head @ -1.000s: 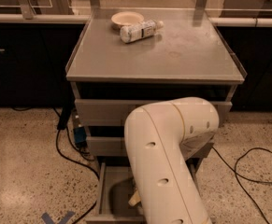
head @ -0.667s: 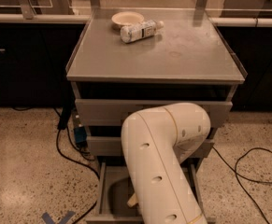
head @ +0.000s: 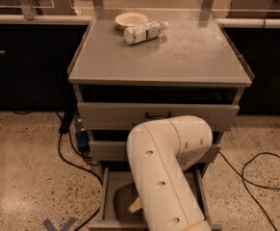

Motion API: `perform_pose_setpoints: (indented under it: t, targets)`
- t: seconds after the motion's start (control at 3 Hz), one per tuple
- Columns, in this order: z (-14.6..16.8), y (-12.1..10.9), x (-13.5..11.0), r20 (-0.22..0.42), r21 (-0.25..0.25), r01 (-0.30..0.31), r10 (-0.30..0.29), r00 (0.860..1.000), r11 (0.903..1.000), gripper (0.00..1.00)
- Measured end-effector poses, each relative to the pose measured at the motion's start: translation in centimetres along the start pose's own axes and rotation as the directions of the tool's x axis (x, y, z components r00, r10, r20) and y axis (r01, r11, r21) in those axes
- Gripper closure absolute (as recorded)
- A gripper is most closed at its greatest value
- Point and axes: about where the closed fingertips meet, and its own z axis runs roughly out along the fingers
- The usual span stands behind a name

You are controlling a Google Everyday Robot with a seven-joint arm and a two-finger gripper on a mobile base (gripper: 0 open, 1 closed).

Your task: Pick 7up can from bottom drawer and place on counter

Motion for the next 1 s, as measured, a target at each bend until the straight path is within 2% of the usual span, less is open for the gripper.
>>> perform_pose_setpoints:
  t: [0.67, 1.0]
  targets:
    - [3.7, -0.6, -1.7, -0.009, -0.001, 0.018, -0.018, 1.0, 0.9998, 0.0]
    - [7.3, -0.7, -2.1, -0.036, -0.034, 0.01, -0.011, 0.999, 0.9994, 0.0]
